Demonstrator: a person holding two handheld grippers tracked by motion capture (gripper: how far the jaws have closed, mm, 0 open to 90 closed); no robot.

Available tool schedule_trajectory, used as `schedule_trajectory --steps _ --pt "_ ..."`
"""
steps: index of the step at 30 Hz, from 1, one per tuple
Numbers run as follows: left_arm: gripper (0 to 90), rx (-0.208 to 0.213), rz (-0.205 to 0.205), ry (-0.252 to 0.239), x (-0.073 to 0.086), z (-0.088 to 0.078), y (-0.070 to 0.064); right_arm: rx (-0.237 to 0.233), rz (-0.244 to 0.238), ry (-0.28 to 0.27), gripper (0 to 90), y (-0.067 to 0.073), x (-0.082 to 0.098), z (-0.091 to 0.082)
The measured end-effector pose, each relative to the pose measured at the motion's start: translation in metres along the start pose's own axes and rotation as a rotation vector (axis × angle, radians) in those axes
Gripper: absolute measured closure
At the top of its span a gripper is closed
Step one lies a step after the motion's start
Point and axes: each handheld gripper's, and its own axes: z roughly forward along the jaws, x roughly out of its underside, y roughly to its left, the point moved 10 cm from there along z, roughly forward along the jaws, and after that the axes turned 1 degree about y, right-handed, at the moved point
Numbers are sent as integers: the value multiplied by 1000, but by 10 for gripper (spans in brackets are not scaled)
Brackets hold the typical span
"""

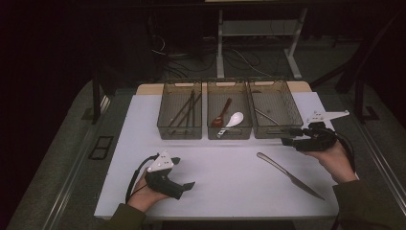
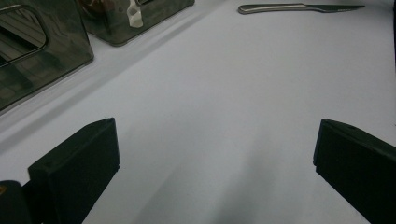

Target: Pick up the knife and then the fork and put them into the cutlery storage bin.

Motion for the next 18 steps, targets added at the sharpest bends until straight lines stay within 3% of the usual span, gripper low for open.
schedule_trajectory --steps 12,18 --pt "0 2 0 -3 0 0 -1 -18 -24 44 410 17 23 -4" --pt "0 3 4 -2 -1 0 -1 -9 -48 105 420 25 38 -3"
